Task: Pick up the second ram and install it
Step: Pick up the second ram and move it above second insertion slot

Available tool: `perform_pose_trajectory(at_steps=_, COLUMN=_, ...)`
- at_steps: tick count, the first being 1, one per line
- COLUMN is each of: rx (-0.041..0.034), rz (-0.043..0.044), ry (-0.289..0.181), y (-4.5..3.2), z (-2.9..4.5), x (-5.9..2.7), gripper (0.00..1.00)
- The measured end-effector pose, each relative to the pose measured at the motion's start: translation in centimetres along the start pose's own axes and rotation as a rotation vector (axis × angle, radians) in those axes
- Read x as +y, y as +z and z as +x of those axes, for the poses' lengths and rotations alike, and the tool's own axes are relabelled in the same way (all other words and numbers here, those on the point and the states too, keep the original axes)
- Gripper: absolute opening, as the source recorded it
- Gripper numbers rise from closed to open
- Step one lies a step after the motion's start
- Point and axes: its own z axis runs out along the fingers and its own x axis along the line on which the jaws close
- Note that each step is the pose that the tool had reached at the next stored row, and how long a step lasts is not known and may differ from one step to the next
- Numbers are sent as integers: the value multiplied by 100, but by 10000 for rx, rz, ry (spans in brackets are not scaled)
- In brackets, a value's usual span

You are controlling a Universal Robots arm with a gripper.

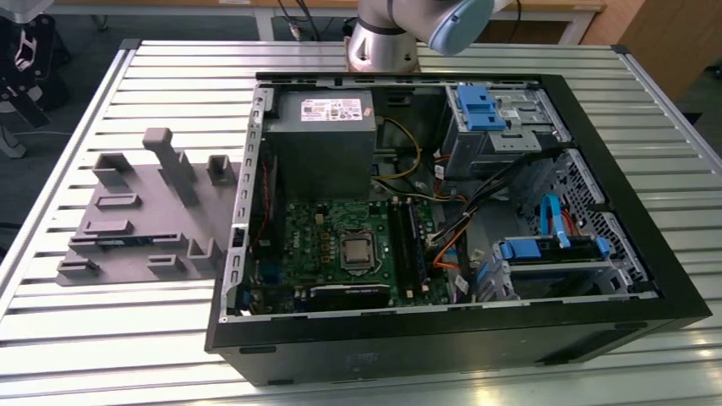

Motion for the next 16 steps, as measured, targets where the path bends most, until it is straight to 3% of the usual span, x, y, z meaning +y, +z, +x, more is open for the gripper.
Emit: perform_pose_trajectory(at_steps=16, rx=45, rz=-30, ry=-1697, y=8, z=6, x=5, gripper=11)
